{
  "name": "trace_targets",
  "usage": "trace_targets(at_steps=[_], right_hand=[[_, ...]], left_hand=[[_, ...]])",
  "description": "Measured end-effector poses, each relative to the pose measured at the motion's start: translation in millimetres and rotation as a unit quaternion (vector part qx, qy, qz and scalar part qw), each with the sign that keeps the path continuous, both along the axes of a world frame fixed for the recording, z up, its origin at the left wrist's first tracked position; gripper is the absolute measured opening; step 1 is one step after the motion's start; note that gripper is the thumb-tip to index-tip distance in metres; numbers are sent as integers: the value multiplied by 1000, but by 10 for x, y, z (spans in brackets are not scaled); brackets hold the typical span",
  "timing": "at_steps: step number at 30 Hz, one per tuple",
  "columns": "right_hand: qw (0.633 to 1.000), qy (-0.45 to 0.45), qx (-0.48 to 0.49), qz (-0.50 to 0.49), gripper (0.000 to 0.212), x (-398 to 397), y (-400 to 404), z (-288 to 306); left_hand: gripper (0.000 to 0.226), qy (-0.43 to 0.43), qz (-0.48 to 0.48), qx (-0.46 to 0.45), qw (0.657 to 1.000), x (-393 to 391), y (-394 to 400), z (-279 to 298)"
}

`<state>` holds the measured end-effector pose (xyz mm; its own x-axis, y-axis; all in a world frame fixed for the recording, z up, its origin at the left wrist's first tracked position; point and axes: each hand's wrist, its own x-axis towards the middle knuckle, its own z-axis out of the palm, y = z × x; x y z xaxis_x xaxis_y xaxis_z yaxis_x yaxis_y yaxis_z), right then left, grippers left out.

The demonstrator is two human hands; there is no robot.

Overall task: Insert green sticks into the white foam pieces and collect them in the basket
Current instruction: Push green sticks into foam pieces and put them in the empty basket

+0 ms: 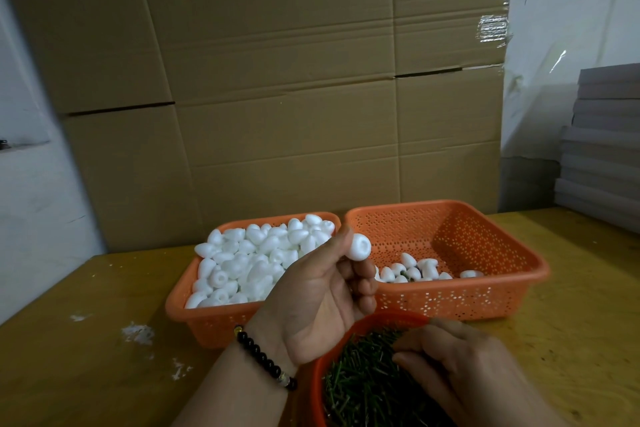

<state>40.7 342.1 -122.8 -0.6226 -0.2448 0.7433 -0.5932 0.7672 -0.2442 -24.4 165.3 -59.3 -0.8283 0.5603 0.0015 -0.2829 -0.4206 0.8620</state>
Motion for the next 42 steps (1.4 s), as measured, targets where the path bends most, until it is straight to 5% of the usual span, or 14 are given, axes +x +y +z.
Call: trace_targets(at_steps=[9, 21, 28, 42], right_hand=[[999, 6, -46, 10, 10, 22, 9, -4], [976, 112, -188, -10, 22, 47, -28, 69], [966, 80, -237, -60, 22, 33, 16, 43], [970, 69, -221, -74, 14, -9, 30, 16]], left_hand=[[20, -66, -5, 28, 997, 11, 66, -30], [19, -25, -38, -36, 998, 36, 99, -140], [14, -39, -67, 1, 997, 75, 180, -208], [21, -28, -60, -11, 998, 112, 209, -217]])
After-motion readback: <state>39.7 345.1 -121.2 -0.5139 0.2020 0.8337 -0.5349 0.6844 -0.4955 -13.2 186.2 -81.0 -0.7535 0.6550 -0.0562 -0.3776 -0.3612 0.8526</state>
